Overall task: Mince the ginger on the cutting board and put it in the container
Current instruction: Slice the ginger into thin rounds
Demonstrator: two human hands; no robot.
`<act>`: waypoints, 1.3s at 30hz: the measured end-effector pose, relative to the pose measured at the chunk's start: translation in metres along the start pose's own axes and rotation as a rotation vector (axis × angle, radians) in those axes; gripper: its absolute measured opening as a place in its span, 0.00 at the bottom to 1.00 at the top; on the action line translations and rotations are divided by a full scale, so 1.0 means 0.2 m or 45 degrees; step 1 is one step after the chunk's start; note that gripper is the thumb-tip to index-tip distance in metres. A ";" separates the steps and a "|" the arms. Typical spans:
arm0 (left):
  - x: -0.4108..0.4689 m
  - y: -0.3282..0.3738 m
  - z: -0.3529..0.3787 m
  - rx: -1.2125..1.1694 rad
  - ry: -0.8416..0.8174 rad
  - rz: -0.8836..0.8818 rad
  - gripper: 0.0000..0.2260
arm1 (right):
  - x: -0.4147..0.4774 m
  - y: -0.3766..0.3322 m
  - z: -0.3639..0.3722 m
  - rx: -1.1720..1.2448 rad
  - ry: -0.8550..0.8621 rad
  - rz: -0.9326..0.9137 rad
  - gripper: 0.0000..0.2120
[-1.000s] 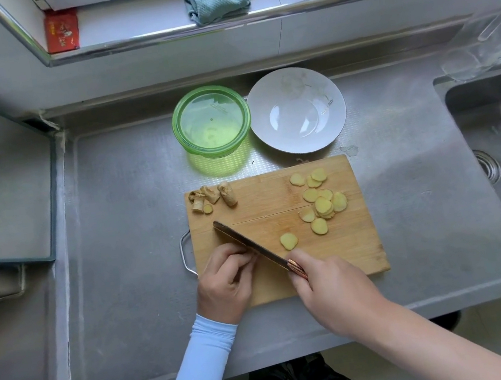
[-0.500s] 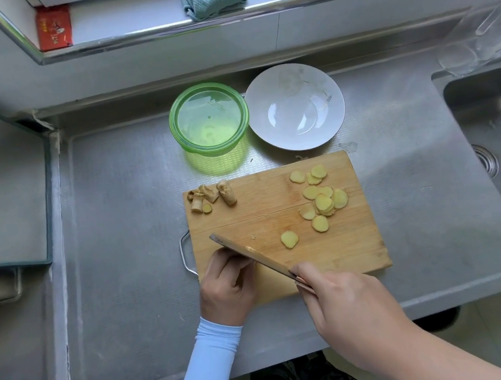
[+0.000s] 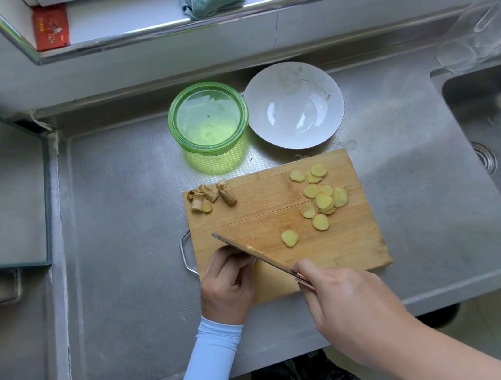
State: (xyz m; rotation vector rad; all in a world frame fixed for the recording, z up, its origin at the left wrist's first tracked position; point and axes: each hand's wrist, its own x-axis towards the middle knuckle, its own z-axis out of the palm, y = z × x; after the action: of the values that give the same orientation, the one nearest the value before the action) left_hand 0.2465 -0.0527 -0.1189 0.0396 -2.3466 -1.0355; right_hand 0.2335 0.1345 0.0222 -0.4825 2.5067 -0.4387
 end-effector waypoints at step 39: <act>0.02 0.02 -0.01 -0.051 -0.054 -0.042 0.04 | 0.08 0.01 0.05 0.020 -0.007 0.030 0.02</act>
State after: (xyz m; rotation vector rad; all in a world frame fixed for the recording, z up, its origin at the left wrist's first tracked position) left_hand 0.2440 -0.0512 -0.1127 0.0420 -2.3696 -1.1087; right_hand 0.2253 0.1263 0.0065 -0.4473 2.4993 -0.4473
